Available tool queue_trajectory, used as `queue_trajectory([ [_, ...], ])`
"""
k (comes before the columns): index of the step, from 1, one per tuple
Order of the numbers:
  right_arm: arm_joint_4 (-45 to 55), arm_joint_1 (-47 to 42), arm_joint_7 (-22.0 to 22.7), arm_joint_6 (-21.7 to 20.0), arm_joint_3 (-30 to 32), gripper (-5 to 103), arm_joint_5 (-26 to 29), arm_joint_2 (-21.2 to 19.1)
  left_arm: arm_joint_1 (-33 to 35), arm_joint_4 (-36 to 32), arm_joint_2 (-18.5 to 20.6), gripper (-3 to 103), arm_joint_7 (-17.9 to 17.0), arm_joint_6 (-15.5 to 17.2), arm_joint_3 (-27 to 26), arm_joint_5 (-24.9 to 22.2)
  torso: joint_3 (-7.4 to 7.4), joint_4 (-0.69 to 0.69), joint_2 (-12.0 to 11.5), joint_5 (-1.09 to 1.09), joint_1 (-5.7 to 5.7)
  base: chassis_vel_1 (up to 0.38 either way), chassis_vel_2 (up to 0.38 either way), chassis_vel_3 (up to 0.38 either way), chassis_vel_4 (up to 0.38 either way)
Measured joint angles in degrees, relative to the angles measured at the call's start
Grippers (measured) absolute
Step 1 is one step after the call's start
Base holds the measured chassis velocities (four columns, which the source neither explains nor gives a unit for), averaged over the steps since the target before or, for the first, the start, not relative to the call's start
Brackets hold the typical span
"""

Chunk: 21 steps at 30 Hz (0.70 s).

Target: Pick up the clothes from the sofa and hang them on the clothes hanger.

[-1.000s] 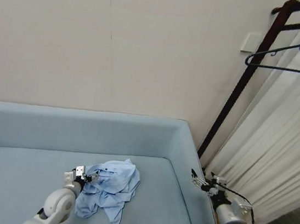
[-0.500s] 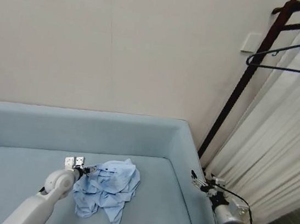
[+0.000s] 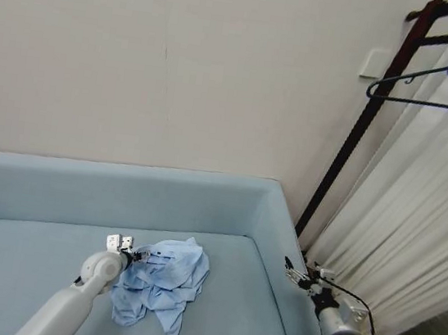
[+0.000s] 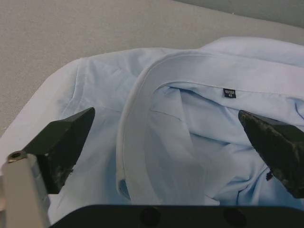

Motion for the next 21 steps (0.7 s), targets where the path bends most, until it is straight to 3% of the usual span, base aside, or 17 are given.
queue_trajectory([
  [3, -0.04, -0.41, -0.09, 0.02, -0.63, 100, -0.64, 0.18, 0.06, 0.39, 0.02, 87, 0.00, -0.07, 0.28, -0.03, 0.00, -0.01, 0.00, 0.00, 0.00, 0.000, 0.000, 0.000, 0.000],
  [5, -0.02, -0.62, -0.13, 0.06, -0.91, 100, -0.87, 0.21, 0.08, 0.58, -0.03, 87, 0.00, -0.08, 0.36, -0.03, 0.00, -0.01, 0.00, 0.00, 0.00, 0.000, 0.000, 0.000, 0.000],
  [8, 0.14, -0.89, -0.18, 0.32, -2.24, 100, -1.64, 0.33, 0.33, 0.84, -0.44, 71, 0.00, -0.12, 0.59, 0.05, 0.00, -0.01, 0.00, 0.00, 0.00, 0.000, 0.000, 0.000, 0.000],
  [14, 0.40, -0.34, 0.07, 0.35, -4.17, 100, -2.29, 0.35, 1.29, 0.74, -0.87, 55, -0.15, -0.16, 0.83, 0.16, 0.00, -0.01, 0.00, 0.00, 0.00, 0.000, 0.000, 0.000, 0.000],
  [17, 0.61, -0.16, 0.19, 0.35, -5.11, 100, -2.66, 0.35, 1.58, 0.72, -0.99, 38, -0.20, -0.18, 0.87, 0.23, 0.00, -0.01, 0.00, -0.01, 0.00, 0.000, 0.000, 0.000, 0.000],
  [21, 0.88, -0.31, 0.22, 0.36, -5.47, 100, -2.92, 0.37, 1.60, 0.74, -1.01, 27, -0.20, -0.19, 0.91, 0.25, 0.00, -0.01, 0.00, 0.00, 0.00, 0.000, 0.000, 0.000, 0.000],
])
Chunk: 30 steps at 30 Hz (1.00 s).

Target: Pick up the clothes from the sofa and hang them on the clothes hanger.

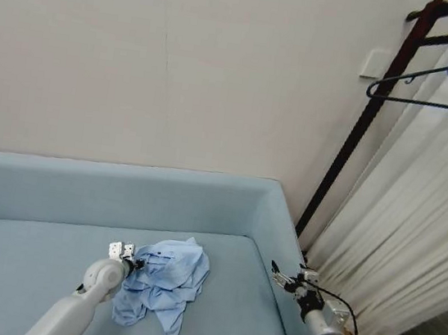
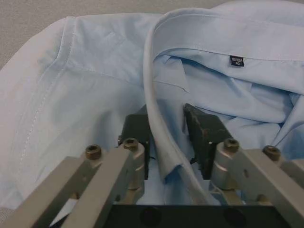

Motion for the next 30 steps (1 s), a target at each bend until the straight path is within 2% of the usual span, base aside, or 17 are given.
queue_trajectory([
  [4, 0.10, 0.13, 0.10, 0.01, -0.37, 100, 0.20, -0.37, 0.08, -0.05, -0.08, 6, 0.12, -0.03, 0.00, 0.04, 0.00, -0.02, 0.00, 0.00, 0.00, 0.000, 0.000, 0.000, 0.000],
  [6, -0.08, 0.46, 0.19, -0.03, -0.69, 100, 0.49, -0.64, 0.24, -0.14, -0.12, 6, 0.17, -0.05, -0.04, 0.09, 0.00, -0.01, 0.00, 0.00, 0.00, 0.000, 0.000, 0.000, 0.000],
  [8, -0.69, 1.69, 0.46, -0.49, -1.73, 100, 1.57, -1.50, 0.80, -0.44, -0.18, 1, 0.20, -0.24, -0.24, 0.28, 0.00, -0.02, 0.00, 0.00, 0.00, 0.000, 0.000, 0.000, 0.000],
  [13, -2.79, 6.63, 1.89, -2.20, -5.67, 100, 5.74, -4.88, 2.59, -2.37, 0.14, 0, 0.61, -0.69, -0.91, 0.58, 0.00, 0.00, 0.00, 0.00, 0.00, 0.000, 0.000, 0.000, 0.000],
  [17, -5.45, 12.65, 2.97, -4.67, -11.44, 100, 11.49, -8.79, 4.28, -3.61, 0.69, 0, 2.77, -1.74, -1.19, 4.84, 0.00, 0.00, 0.00, -0.01, 0.00, 0.000, 0.000, 0.000, 0.000],
  [18, -5.45, 12.65, 2.97, -4.67, -11.44, 100, 11.49, -8.79, 4.28, -3.61, 0.69, 0, 2.77, -1.74, -1.19, 4.84, 0.00, 0.00, 0.00, -0.01, 0.00, 0.000, 0.000, 0.000, 0.000],
  [20, -7.58, 18.16, 4.03, -6.55, -17.02, 100, 16.60, -10.54, 4.87, -4.12, 0.65, 0, 3.16, -1.97, -1.19, 5.98, 0.01, 0.00, 0.00, 0.01, 0.00, 0.000, 0.000, 0.000, 0.000],
  [21, -7.58, 18.16, 4.03, -6.55, -17.02, 100, 16.60, -10.54, 4.87, -4.12, 0.65, 0, 3.16, -1.97, -1.19, 5.98, 0.01, 0.00, 0.00, 0.01, 0.00, 0.000, 0.000, 0.000, 0.000],
  [25, -12.68, 29.40, 4.10, -9.70, -26.40, 100, 25.44, -12.52, 5.74, -4.87, 0.72, 0, 3.24, -2.06, -1.19, 6.63, 0.01, 0.01, -0.01, 0.00, 0.01, 0.000, 0.000, 0.000, 0.000],
  [27, -13.81, 31.19, 4.03, -10.14, -27.87, 100, 26.67, -12.65, 5.95, -5.03, 0.80, 0, 3.25, -2.11, -1.22, 6.72, 0.01, 0.00, 0.00, -0.01, 0.02, 0.000, 0.000, 0.000, 0.000],
  [30, -20.91, 40.23, 3.44, -12.23, -35.05, 100, 31.17, -12.19, 6.73, -5.84, 1.10, 0, 3.62, -2.26, -1.40, 7.12, 0.01, -0.01, 0.00, 0.00, 0.02, 0.000, 0.000, 0.000, 0.000],
])
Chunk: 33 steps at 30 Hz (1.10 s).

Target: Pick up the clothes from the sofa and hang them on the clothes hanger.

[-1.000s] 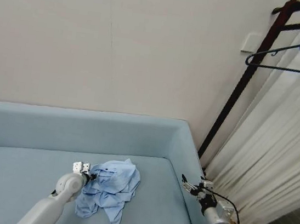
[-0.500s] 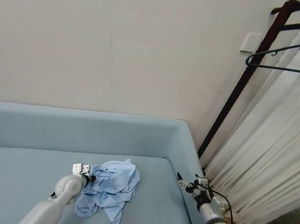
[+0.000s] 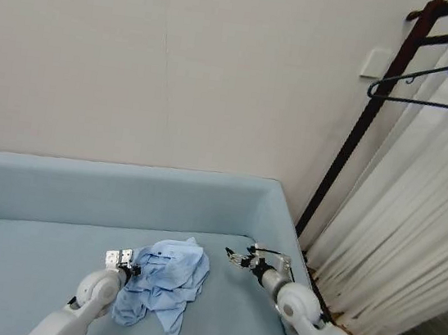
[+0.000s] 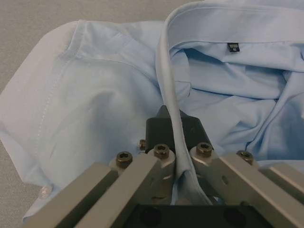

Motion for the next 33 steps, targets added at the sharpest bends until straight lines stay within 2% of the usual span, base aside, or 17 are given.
queue_trajectory([
  [2, -2.07, 2.29, 0.09, -0.25, -1.76, 100, 0.71, 0.70, 0.24, -0.20, 0.02, 0, 0.34, -0.16, -0.05, 0.38, 0.00, 0.00, 0.00, -0.01, 0.00, 0.000, 0.000, 0.000, 0.000],
  [9, -12.20, 10.97, 1.66, -3.66, -7.34, 100, 6.78, 8.39, 0.90, -1.58, 0.56, 0, 1.75, -0.60, -0.29, 1.55, 0.00, 0.02, -0.01, 0.00, 0.00, 0.000, 0.000, 0.000, 0.000],
  [12, -17.23, 12.15, 0.51, -4.08, -7.63, 100, 7.03, 11.74, 0.99, -1.74, 1.02, 0, 1.97, -0.65, -0.44, 1.80, 0.00, 0.01, -0.01, -0.01, 0.00, 0.000, 0.000, 0.000, 0.000],
  [16, -20.27, 11.56, -0.24, -4.10, -7.36, 99, 6.09, 14.03, 1.25, -1.86, 1.58, 0, 2.15, -0.69, -0.74, 1.90, 0.00, 0.00, 0.00, -0.01, 0.00, 0.000, 0.000, 0.000, 0.000],
  [22, -21.72, 9.11, -1.87, -3.50, -6.74, 80, 2.75, 16.21, 2.26, -2.25, 2.10, 0, 2.70, -0.88, -1.30, 2.38, -0.01, -0.01, -0.01, -0.01, -0.02, 0.000, 0.000, 0.000, 0.000],
  [26, -21.30, 8.34, -2.09, -3.04, -6.61, 75, 1.76, 17.14, 2.90, -2.41, 2.32, 0, 3.17, -0.94, -1.60, 2.85, -0.01, 0.00, 0.00, 0.00, -0.01, 0.000, 0.000, 0.000, 0.000],
  [28, -20.75, 8.10, -2.14, -2.96, -6.80, 64, 1.40, 17.54, 3.30, -2.55, 2.32, 0, 3.37, -1.04, -1.80, 3.18, -0.01, 0.00, 0.00, 0.00, -0.02, 0.000, 0.000, 0.000, 0.000],
  [30, -20.53, 7.95, -2.22, -2.94, -6.92, 64, 1.14, 17.76, 3.54, -2.65, 2.30, 0, 3.43, -1.08, -1.89, 3.35, -0.01, 0.00, -0.01, 0.00, -0.01, 0.000, 0.000, 0.000, 0.000],
  [33, -19.80, 7.43, -2.27, -2.83, -7.35, 48, 0.47, 18.45, 4.36, -2.93, 2.07, 0, 3.59, -1.19, -2.12, 3.72, -0.01, 0.00, 0.00, 0.00, -0.02, 0.000, 0.000, 0.000, 0.000],
])
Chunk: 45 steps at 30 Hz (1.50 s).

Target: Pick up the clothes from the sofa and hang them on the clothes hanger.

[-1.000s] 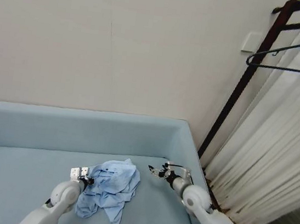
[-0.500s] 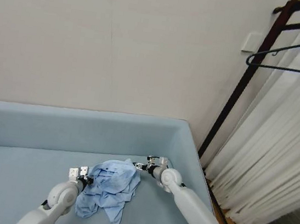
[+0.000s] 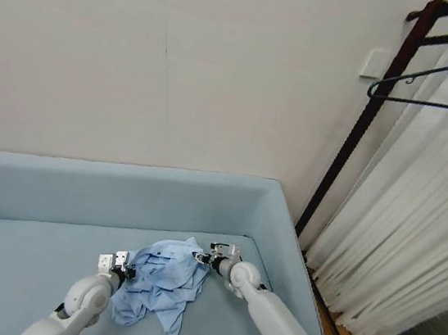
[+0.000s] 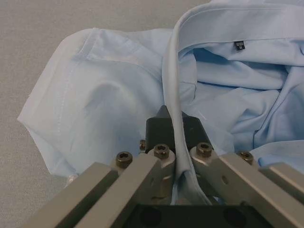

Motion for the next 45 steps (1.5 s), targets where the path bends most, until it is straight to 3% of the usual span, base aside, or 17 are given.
queue_trajectory([
  [4, 0.41, -0.30, -0.02, 0.35, -0.60, 37, -0.84, 0.62, 0.48, -0.13, -0.15, 0, 0.30, -0.12, -0.22, 0.33, 0.00, 0.00, 0.00, 0.00, 0.00, 0.000, 0.000, 0.000, 0.000],
  [8, 0.08, -0.06, -0.08, 0.93, -1.19, 15, -1.99, 1.57, 0.94, -0.52, -0.14, 0, 0.72, -0.19, -0.73, 0.58, 0.00, 0.00, 0.00, 0.00, 0.00, 0.000, 0.000, 0.000, 0.000],
  [10, -0.03, 0.04, -0.08, 1.04, -1.21, 15, -2.11, 1.77, 1.04, -0.61, -0.10, 0, 0.80, -0.20, -0.86, 0.60, 0.00, 0.00, 0.00, 0.01, 0.00, 0.000, 0.000, 0.000, 0.000],
  [13, -0.13, 0.26, -0.11, 1.23, -1.42, 2, -2.40, 2.10, 1.35, -0.72, -0.06, 0, 1.12, -0.32, -1.13, 0.79, 0.00, 0.00, 0.00, 0.01, 0.00, 0.000, 0.000, 0.000, 0.000],
  [21, 0.78, 0.26, 0.22, 1.99, -1.92, 0, -3.42, 0.93, 1.80, -1.44, -0.12, 0, 1.82, -1.18, -1.43, 1.40, 0.00, 0.00, 0.00, 0.01, 0.00, 0.000, 0.000, 0.000, 0.000],
  [26, 4.54, -0.20, 1.44, 2.86, -1.91, 0, -4.10, -0.69, 2.43, -2.72, 0.41, 0, 4.12, -5.80, -1.63, 3.60, 0.00, 0.00, 0.00, 0.01, 0.00, 0.000, 0.000, 0.000, 0.000],
  [31, 12.17, -0.88, 1.53, 4.62, -1.61, 0, -7.59, -4.14, 3.59, -6.17, 3.05, 0, 8.95, -12.15, -3.21, 8.06, 0.00, 0.00, 0.00, 0.01, 0.00, 0.000, 0.000, 0.000, 0.000],
  [39, 21.63, 0.68, 0.63, 6.73, 0.17, 0, -11.05, -8.63, 3.71, -12.71, 6.61, 0, 9.60, -14.73, -6.50, 7.72, 0.00, 0.00, 0.00, 0.01, 0.00, 0.000, 0.000, 0.000, 0.000],
  [45, 30.21, 4.86, 0.31, 7.40, 3.60, 0, -7.20, -14.10, 1.85, -19.74, 11.29, 0, 9.57, -17.97, -10.32, 5.95, 0.00, 0.00, 0.00, 0.02, 0.00, 0.000, 0.000, 0.000, 0.000],
])
